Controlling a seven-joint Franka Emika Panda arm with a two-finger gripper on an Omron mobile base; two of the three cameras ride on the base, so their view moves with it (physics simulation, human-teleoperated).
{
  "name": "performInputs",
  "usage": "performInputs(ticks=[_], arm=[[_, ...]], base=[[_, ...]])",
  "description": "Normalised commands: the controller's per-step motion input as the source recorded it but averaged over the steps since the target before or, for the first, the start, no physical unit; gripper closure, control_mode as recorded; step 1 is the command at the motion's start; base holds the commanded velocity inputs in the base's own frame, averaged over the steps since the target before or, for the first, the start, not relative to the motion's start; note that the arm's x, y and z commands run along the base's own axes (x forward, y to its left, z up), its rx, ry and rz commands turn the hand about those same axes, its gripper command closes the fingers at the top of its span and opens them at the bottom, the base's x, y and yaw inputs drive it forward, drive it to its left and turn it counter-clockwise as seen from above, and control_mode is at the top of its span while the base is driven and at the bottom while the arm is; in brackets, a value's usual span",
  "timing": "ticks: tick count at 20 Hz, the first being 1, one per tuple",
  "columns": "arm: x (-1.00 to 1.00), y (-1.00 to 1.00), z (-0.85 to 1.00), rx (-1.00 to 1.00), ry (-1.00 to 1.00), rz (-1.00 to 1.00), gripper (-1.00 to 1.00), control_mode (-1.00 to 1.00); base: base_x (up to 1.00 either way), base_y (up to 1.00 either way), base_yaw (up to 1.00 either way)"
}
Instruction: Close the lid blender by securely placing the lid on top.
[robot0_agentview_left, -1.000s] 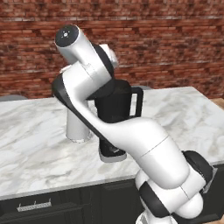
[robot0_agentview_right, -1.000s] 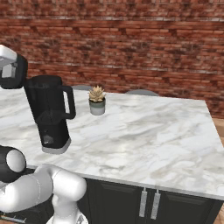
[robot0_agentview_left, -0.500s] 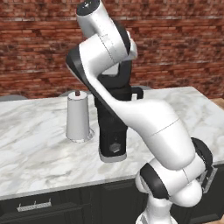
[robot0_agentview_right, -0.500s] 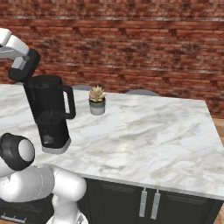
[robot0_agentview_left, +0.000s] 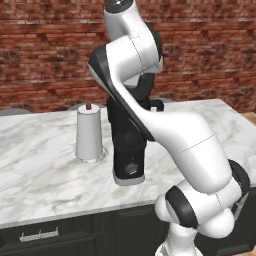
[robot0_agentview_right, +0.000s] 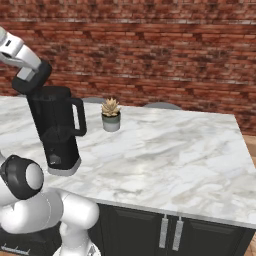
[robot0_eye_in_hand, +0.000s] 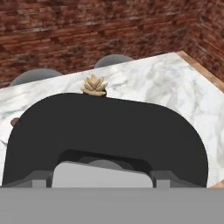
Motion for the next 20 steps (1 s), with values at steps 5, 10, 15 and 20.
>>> performInputs(ticks=[5, 10, 15, 20], arm=[[0.07, -0.04, -0.02, 0.13, -0.04, 0.00, 1.00, -1.00], [0.15, -0.29, 0.00, 0.02, 0.02, 0.00, 1.00, -1.00], [0.01, -0.13, 0.00, -0.04, 0.03, 0.00, 1.00, -1.00], [0.00, 0.00, 0.00, -0.10, 0.08, 0.07, 1.00, -1.00]], base=[[0.00, 0.00, 0.00], [0.00, 0.00, 0.00], [0.00, 0.00, 0.00], [0.00, 0.00, 0.00]])
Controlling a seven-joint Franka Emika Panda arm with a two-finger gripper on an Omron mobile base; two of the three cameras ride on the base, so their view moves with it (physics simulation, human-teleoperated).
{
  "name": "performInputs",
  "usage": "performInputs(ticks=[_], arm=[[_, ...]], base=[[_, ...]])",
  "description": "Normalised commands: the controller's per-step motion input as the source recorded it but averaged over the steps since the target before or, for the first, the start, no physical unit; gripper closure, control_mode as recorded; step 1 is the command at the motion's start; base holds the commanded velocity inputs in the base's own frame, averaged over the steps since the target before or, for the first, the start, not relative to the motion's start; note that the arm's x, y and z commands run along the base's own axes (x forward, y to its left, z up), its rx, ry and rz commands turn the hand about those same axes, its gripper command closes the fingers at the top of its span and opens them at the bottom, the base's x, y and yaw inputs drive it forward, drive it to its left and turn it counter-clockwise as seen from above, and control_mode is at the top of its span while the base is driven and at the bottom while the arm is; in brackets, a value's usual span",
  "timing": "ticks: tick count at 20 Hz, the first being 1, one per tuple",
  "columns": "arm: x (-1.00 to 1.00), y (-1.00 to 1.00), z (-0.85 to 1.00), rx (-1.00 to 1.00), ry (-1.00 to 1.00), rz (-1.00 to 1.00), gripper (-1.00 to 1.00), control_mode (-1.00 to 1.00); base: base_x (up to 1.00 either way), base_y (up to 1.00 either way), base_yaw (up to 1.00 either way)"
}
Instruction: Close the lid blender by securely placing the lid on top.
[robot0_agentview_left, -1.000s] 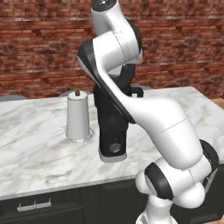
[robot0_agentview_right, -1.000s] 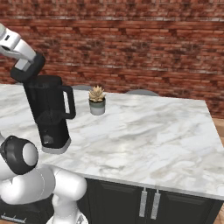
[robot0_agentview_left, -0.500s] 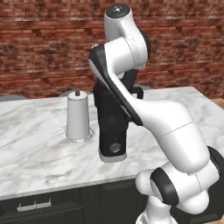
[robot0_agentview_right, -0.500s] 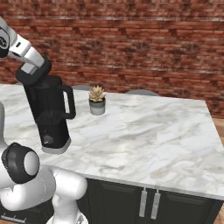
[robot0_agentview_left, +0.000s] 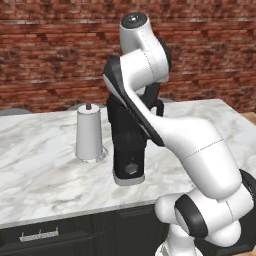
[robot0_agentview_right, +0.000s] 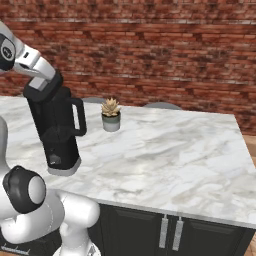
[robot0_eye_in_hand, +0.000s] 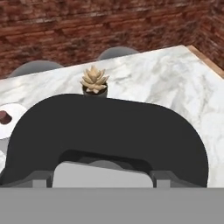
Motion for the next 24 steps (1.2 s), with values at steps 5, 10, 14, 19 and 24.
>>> performInputs(ticks=[5, 10, 14, 19, 24], arm=[[0.10, 0.00, 0.00, -0.03, 0.10, 0.12, 1.00, -1.00], [0.26, 0.00, 0.06, 0.00, 0.18, 0.11, 1.00, -1.00], [0.22, 0.00, 0.03, 0.00, 0.14, 0.11, 1.00, -1.00], [0.02, 0.00, -0.06, 0.00, 0.10, 0.14, 1.00, -1.00], [0.09, 0.00, -0.14, 0.00, 0.09, 0.12, 1.00, -1.00]], base=[[0.00, 0.00, 0.00], [0.00, 0.00, 0.00], [0.00, 0.00, 0.00], [0.00, 0.00, 0.00], [0.00, 0.00, 0.00]])
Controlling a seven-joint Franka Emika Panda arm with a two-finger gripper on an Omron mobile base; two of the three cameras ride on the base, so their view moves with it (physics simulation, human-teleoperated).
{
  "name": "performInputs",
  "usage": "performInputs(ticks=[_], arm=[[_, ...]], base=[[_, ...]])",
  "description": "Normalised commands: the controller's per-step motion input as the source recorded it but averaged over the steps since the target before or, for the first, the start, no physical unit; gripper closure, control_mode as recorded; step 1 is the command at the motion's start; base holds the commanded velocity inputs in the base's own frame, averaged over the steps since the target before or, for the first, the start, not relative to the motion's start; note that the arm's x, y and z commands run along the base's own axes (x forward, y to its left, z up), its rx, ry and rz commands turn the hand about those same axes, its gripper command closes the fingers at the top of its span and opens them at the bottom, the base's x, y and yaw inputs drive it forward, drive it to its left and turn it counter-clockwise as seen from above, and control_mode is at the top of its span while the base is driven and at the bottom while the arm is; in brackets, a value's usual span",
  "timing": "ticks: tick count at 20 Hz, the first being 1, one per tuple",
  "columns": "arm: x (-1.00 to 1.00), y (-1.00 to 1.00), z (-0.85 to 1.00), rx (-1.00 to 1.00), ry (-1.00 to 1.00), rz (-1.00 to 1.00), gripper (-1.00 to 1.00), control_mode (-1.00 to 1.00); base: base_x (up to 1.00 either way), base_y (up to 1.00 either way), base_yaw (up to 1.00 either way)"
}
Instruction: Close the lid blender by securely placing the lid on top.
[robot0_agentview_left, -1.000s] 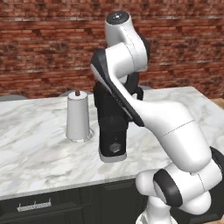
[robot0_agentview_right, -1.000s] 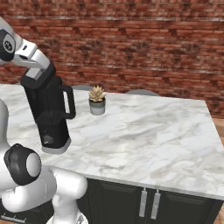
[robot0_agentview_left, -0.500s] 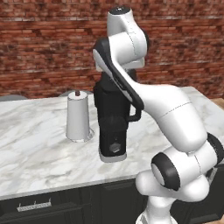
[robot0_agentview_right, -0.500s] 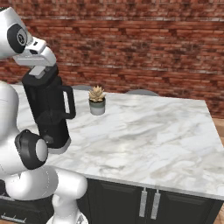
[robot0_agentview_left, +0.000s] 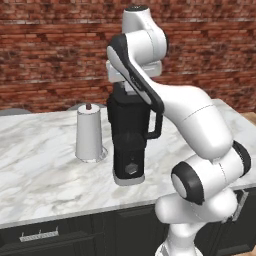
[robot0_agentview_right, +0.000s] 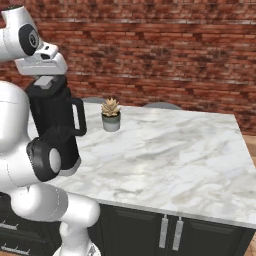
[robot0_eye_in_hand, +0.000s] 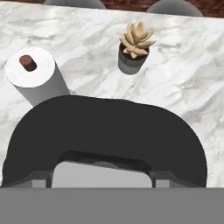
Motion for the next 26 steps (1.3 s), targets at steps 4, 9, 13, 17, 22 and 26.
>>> performInputs(ticks=[4, 9, 13, 17, 22, 26], arm=[[0.22, 0.00, -0.01, 0.00, 0.02, 0.13, 1.00, -1.00], [0.16, 0.00, 0.00, 0.00, 0.01, 0.11, 1.00, -1.00], [0.02, 0.00, -0.07, 0.00, 0.02, 0.07, 1.00, -1.00], [0.00, 0.00, -0.08, 0.00, 0.13, 0.02, 1.00, -1.00], [0.00, 0.00, -0.01, 0.00, 0.23, 0.00, 1.00, -1.00], [0.00, -0.09, -0.20, 0.00, 0.13, -0.05, 1.00, -1.00]], base=[[0.00, 0.00, 0.00], [0.00, 0.00, 0.00], [0.00, 0.00, 0.00], [0.00, 0.00, 0.00], [0.00, 0.00, 0.00], [0.00, 0.00, 0.00]])
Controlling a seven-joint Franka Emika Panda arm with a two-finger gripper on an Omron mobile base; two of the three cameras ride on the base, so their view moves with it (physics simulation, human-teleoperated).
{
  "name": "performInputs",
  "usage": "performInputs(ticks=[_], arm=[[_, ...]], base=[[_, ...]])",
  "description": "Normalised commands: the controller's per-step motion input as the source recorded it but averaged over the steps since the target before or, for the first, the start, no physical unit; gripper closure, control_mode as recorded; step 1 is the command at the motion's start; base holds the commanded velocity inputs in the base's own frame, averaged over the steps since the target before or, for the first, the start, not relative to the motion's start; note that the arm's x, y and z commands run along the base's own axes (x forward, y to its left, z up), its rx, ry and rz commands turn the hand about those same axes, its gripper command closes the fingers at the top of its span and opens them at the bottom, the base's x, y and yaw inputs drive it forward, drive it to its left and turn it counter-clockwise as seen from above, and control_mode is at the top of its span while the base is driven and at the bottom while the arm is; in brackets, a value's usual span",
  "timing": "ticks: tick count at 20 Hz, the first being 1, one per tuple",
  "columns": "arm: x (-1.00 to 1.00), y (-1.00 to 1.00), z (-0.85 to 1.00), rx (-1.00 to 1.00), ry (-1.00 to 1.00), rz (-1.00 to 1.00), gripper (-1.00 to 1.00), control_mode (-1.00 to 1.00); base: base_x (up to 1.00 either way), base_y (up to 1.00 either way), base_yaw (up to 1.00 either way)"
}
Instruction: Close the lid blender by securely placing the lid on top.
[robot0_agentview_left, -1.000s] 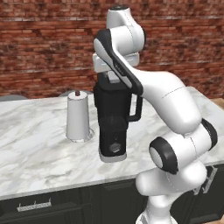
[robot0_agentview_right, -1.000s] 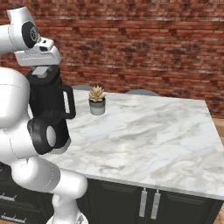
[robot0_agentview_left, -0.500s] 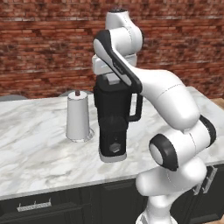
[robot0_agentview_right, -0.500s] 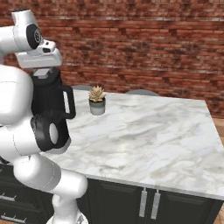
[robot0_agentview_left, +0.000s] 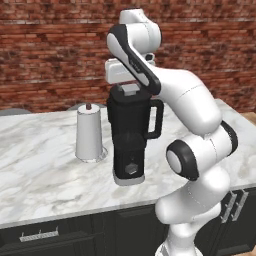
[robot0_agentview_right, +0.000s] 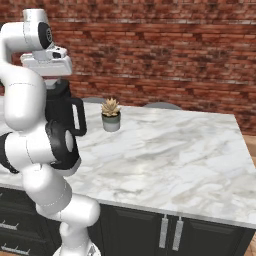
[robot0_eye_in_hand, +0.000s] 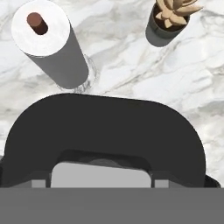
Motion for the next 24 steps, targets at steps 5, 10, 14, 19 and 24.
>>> performInputs(ticks=[5, 10, 14, 19, 24], arm=[[-0.15, -0.21, -0.39, 0.00, 0.03, -0.13, 1.00, -1.00], [-0.44, -0.09, -0.42, -0.02, 0.00, -0.14, 1.00, -1.00], [-0.42, -0.14, -0.22, 0.00, 0.00, -0.14, 1.00, -1.00], [-0.32, -0.05, 0.00, 0.00, 0.03, -0.20, 1.00, -1.00], [-0.21, 0.00, 0.00, 0.00, 0.08, -0.23, 1.00, -1.00]], base=[[0.00, 0.00, 0.00], [0.00, 0.00, 0.00], [0.00, 0.00, 0.00], [0.00, 0.00, 0.00], [0.00, 0.00, 0.00]])
